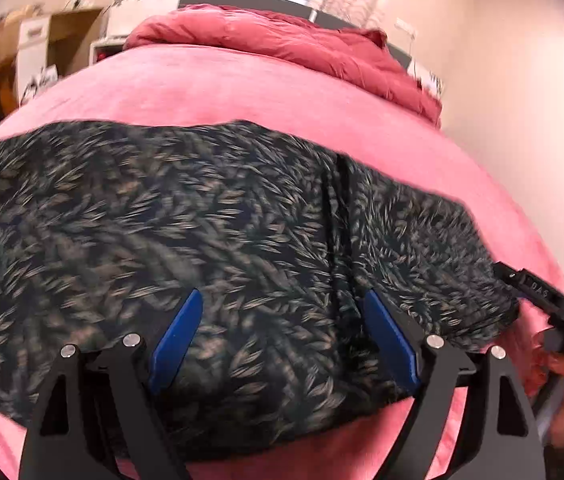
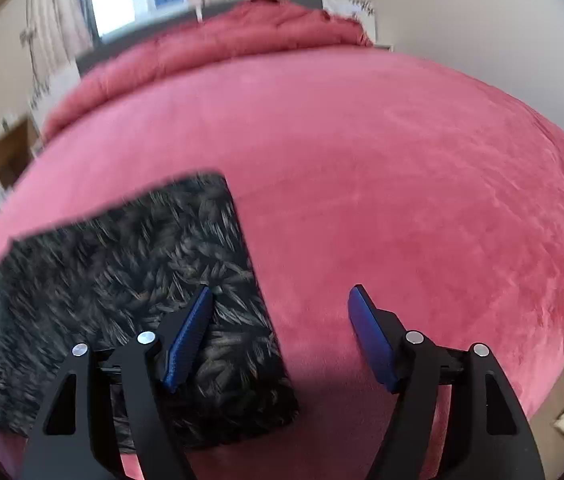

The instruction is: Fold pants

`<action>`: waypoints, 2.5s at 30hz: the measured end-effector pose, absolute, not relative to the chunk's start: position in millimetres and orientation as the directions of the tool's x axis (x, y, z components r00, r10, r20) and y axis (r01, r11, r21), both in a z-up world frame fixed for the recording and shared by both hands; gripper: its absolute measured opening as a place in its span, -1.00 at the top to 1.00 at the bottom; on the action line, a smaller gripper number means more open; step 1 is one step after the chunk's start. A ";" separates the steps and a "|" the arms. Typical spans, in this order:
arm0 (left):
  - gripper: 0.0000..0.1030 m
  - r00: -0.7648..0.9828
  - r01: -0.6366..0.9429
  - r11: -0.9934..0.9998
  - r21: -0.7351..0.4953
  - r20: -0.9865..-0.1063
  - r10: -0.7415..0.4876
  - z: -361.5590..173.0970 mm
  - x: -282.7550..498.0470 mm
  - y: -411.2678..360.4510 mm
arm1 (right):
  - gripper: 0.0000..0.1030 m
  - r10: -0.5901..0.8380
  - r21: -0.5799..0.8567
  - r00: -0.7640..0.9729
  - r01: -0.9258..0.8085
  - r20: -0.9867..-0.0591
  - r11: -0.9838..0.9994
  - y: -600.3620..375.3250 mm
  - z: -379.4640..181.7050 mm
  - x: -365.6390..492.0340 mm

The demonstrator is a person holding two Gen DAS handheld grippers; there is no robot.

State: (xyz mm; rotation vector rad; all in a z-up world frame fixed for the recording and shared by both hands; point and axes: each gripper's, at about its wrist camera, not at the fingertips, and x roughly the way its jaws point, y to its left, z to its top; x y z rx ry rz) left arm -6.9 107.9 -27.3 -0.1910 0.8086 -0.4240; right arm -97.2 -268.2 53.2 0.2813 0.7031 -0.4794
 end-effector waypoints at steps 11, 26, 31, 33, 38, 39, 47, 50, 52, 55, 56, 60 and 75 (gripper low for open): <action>-0.94 0.736 0.041 0.900 -0.434 -0.596 -0.321 5.6 -34.2 217.1 | -0.41 -0.088 0.065 0.827 0.148 -0.556 0.987 -202.9 70.0 -96.2; -0.26 0.707 -0.302 0.787 -0.538 -0.680 -0.194 -25.4 -35.6 312.3 | -0.48 0.047 0.060 0.785 -0.013 -0.618 0.998 -168.8 57.6 -84.7; -0.28 0.761 -0.361 0.765 -0.534 -0.642 -0.089 -25.8 -51.1 313.6 | -0.48 0.072 0.129 0.769 0.014 -0.635 0.991 -178.8 54.0 -78.3; -0.16 0.726 -0.349 0.748 -0.565 -0.668 -0.166 -37.9 -36.4 313.6 | -0.48 0.078 0.145 0.768 0.020 -0.636 0.989 -180.1 53.2 -77.3; -0.01 0.713 -0.322 0.748 -0.581 -0.668 -0.212 -53.2 -4.6 313.7 | -0.48 0.074 0.143 0.768 0.023 -0.636 0.990 -178.5 51.7 -77.3; 0.02 0.714 -0.327 0.741 -0.586 -0.667 -0.213 -55.1 -0.1 315.5 | -0.48 0.074 0.141 0.767 0.023 -0.638 0.990 -179.4 51.5 -77.0; 0.30 0.729 -0.335 0.728 -0.598 -0.654 -0.202 -70.6 29.2 324.1 | -0.48 0.073 0.141 0.761 0.024 -0.644 0.990 -176.8 48.9 -75.2; 0.61 0.731 -0.329 0.727 -0.602 -0.650 -0.208 -69.7 34.6 323.8 | -0.48 0.074 0.145 0.757 0.028 -0.649 0.989 -177.8 48.1 -74.2; 0.78 0.741 -0.310 0.725 -0.615 -0.634 -0.221 -65.7 34.7 321.9 | -0.48 0.073 0.146 0.748 0.033 -0.660 0.989 -178.1 45.7 -72.6; 0.81 0.763 -0.283 0.744 -0.605 -0.612 -0.207 -52.9 31.8 316.7 | -0.48 0.052 0.114 0.735 0.035 -0.677 0.993 -174.9 41.9 -70.0; 0.81 0.770 -0.278 0.747 -0.604 -0.605 -0.203 -48.5 31.4 314.7 | -0.48 0.033 0.083 0.725 0.033 -0.688 0.996 -171.4 38.9 -68.6; 0.81 0.800 -0.240 0.755 -0.610 -0.565 -0.202 -25.5 26.9 303.4 | -0.52 -0.041 -0.042 0.702 0.016 -0.711 0.999 -157.3 31.3 -64.9; 0.81 0.850 0.241 0.913 -0.330 -0.381 -0.362 104.3 10.2 140.9 | -0.52 0.106 0.360 0.806 0.139 -0.583 0.922 -227.5 55.7 -82.6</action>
